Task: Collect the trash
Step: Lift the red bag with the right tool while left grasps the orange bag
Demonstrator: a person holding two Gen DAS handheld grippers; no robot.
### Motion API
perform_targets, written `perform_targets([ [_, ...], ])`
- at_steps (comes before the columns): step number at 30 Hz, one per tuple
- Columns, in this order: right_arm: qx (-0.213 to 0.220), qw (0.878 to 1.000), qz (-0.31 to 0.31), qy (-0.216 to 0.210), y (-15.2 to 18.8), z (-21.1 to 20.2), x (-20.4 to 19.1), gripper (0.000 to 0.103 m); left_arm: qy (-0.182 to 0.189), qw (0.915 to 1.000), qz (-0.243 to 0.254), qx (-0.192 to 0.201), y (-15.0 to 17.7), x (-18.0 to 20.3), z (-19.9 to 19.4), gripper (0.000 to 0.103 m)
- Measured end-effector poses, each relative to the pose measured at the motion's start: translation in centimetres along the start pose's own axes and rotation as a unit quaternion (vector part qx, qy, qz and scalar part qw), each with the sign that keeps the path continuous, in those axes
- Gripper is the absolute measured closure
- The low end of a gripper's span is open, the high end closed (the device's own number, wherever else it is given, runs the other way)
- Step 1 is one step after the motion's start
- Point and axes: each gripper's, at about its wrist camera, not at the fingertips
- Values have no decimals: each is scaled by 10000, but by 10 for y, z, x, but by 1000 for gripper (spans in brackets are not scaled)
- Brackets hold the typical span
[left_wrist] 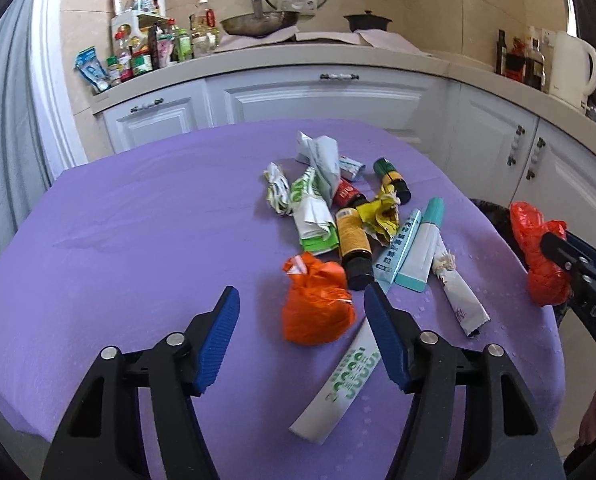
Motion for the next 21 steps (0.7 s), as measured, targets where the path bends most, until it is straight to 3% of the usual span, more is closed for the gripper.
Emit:
perform_targets([
  [1,-2,10000,14,-4,1,0,1,81,10,10000,-10,-50,0,1,3,51],
  [3,8,10000,29,-14,2,0,3,81,71,9999,-47,-149,2,3,9,70],
  [11,64,10000,60,-20,2,-3,6,81,-1,10000,15,65,1,6,1,71],
  [21,261,9991,25,327,-6,-7,25,81,-18,9969,13,785,-29,18,-25,71],
])
Point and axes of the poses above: each gripper's, at about its wrist camera, not at the fingertips, and z roughly the way its jaws point, x to its right, y to its underside, and after that the axes turned 9 degrees about x, right-handed
